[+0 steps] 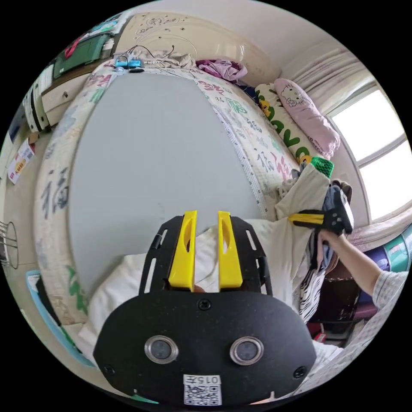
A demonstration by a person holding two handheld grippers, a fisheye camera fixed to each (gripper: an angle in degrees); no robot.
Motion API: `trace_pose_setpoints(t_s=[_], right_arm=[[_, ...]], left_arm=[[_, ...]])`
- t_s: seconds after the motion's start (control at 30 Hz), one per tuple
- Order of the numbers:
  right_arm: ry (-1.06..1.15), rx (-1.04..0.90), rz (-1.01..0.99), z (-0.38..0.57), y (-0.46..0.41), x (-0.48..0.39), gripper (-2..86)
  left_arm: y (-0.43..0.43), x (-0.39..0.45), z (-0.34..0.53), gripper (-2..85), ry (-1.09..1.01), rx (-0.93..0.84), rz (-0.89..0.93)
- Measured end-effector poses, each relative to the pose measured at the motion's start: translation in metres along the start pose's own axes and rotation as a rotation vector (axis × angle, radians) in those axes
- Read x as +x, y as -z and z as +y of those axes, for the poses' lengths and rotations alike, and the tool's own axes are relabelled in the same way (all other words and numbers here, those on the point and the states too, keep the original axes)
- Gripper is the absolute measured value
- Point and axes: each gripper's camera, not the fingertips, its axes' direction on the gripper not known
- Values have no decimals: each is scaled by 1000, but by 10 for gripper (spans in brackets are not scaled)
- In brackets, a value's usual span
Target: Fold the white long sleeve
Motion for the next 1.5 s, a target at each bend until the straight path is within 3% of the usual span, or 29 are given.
trace_pose_setpoints(t_s=[0.17,0.27,0.47,0.73,0.87,0.93,1.07,1.2,1.4,1.5], right_arm=[[127,225,-177,-13,53,-36,97],[213,180,-252,-40,42,-68,117],[243,100,-112,-46,17,-107,42],[168,131,-3,-34,31,-120,-5],[124,129,254,-25,30,-126,-7],[46,132,154,-14,43,-115,-7],[-41,318,-134,73,103,-94,-4],[-17,425,-286,222,142,-102,2],[-195,439,-424,422,111,-133,0],[-253,498,-436,471,90,-148,-3]], left_arm=[[58,-44,50,96,10,-49,-148],[61,-52,73,101,-2,-154,-177],[47,-25,94,24,-102,-263,-286],[71,-2,71,0,-126,-236,-433],[87,11,71,1,-111,-213,-479],[99,15,81,4,-98,-197,-481],[157,18,125,17,-26,-113,-475],[268,32,220,47,63,90,-323],[359,51,428,54,223,223,-217],[363,61,505,56,249,250,-199]])
